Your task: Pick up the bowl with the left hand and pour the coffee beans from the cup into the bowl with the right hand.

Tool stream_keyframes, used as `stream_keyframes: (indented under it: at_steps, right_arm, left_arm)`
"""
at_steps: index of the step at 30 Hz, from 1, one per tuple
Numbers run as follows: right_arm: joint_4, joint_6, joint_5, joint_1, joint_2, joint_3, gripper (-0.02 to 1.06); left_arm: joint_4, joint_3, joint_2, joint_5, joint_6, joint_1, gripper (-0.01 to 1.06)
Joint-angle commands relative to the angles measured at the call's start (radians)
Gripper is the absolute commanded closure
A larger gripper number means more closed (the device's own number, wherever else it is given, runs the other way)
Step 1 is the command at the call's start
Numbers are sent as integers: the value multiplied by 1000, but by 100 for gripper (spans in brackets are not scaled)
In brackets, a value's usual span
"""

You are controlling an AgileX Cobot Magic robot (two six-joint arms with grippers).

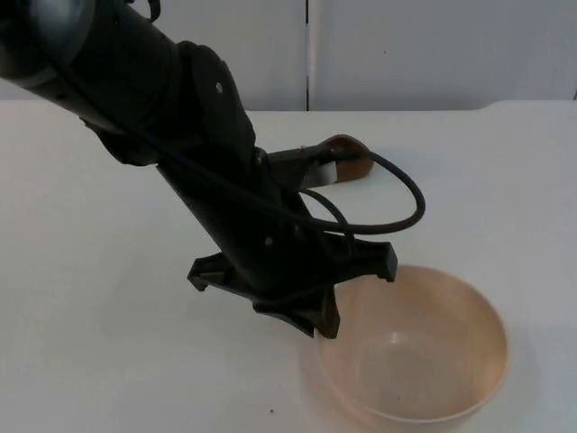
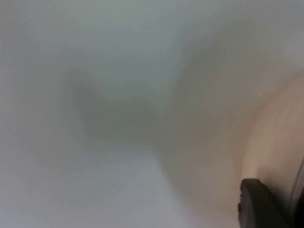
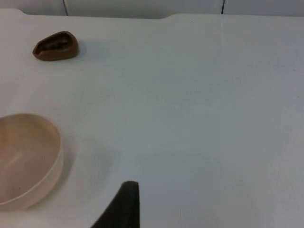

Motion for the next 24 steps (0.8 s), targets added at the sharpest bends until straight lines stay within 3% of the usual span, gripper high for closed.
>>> stream_keyframes:
  at_steps: [1,2,13,17,24]
  right_arm:
    - [-2,-9,-4,-5,-4,1,-1]
    - [-2,-9,-4,-5,-4,1,-1]
    - [-8,-12,-4,-5,-4,1,-1]
    - [-8,-12,-4,-5,-4,1,-1]
    - [-8,-12,-4,-5,-4,1,-1]
  left_arm:
    - [-12,-3,-1,-9,2,-7,102]
    - [-12,-3,-1,-9,2,-4,105]
    - [42,-3,-35,17,-27,14,105]
    - [48,-2,-83,76,-61,94,105]
    - [68,-2,-148,94,-109,243,105]
